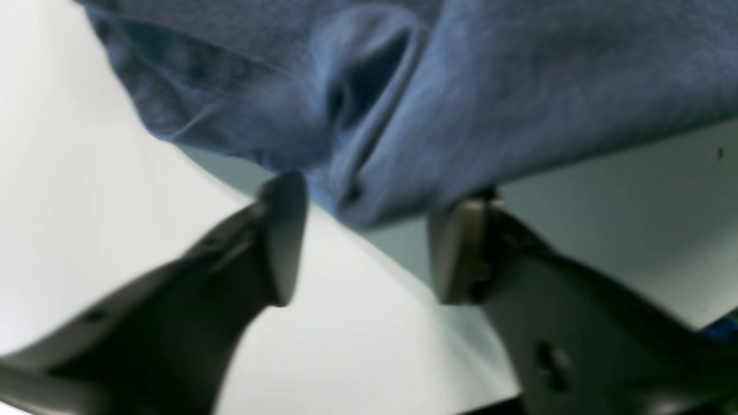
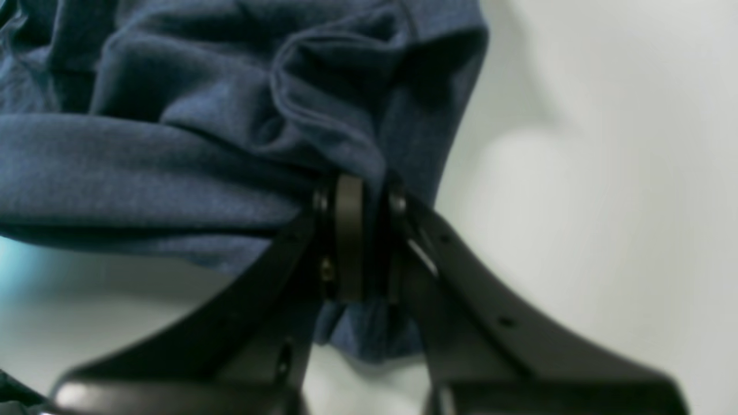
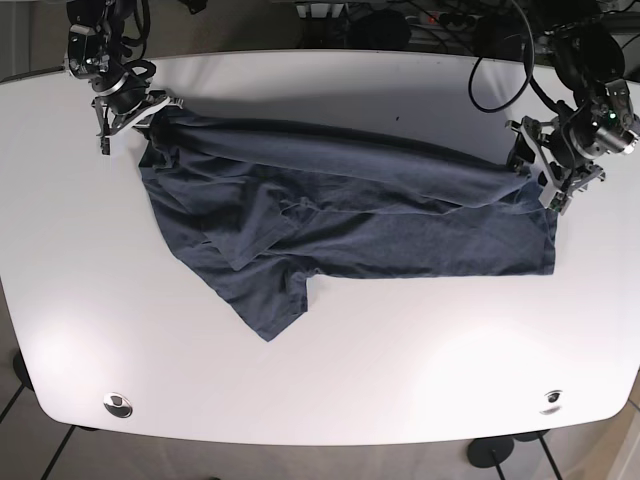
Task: Fold the T-shirt properly
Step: 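Lift the shirt by its edge with both grippers and lay it back down, then grasp the shirt's hem corners with both grippers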
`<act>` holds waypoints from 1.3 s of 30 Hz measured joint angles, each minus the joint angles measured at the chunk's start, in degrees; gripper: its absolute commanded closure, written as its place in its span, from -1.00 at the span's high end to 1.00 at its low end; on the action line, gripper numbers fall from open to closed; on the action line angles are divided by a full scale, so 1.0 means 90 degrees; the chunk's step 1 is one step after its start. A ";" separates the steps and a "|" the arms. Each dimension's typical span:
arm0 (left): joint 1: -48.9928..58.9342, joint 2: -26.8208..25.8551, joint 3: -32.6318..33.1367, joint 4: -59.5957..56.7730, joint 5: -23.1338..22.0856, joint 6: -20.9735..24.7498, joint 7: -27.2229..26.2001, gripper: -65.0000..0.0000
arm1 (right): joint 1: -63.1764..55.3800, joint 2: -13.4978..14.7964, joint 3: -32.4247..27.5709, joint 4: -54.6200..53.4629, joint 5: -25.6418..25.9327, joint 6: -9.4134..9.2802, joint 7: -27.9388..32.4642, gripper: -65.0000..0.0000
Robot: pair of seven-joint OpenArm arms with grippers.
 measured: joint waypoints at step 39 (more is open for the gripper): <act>-0.1831 0.0600 0.0121 -0.0549 0.1819 0.0039 -0.0648 0.22 | 0.3388 0.0335 -0.1137 -0.2720 0.0017 0.0034 0.0126 -0.02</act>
